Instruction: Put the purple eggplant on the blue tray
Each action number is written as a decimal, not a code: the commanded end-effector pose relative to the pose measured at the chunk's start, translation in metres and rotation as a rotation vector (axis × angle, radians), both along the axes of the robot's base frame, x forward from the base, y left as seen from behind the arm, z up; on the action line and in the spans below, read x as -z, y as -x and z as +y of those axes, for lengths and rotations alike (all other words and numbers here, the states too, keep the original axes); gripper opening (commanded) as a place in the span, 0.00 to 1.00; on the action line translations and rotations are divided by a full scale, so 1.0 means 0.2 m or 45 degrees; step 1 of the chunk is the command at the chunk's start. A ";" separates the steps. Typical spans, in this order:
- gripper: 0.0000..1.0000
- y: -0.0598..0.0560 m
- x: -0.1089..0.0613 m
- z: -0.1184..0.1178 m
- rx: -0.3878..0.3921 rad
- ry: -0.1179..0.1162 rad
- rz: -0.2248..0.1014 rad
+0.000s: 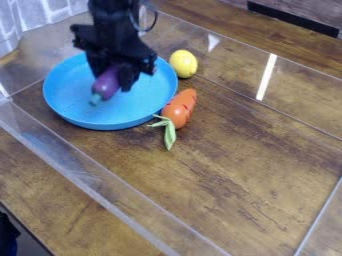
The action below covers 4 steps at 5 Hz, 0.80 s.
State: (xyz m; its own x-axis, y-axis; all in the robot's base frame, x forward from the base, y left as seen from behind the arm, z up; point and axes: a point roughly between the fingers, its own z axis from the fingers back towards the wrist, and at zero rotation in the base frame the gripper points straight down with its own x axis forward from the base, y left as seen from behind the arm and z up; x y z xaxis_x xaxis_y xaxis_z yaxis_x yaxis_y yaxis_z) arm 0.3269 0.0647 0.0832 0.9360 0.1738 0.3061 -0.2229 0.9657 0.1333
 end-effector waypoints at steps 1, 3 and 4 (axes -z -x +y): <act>0.00 -0.06 -0.13 -0.01 -0.044 -0.025 -0.059; 0.00 -0.03 -0.09 0.04 -0.083 -0.042 -0.035; 0.00 -0.04 -0.10 0.10 -0.069 -0.040 -0.024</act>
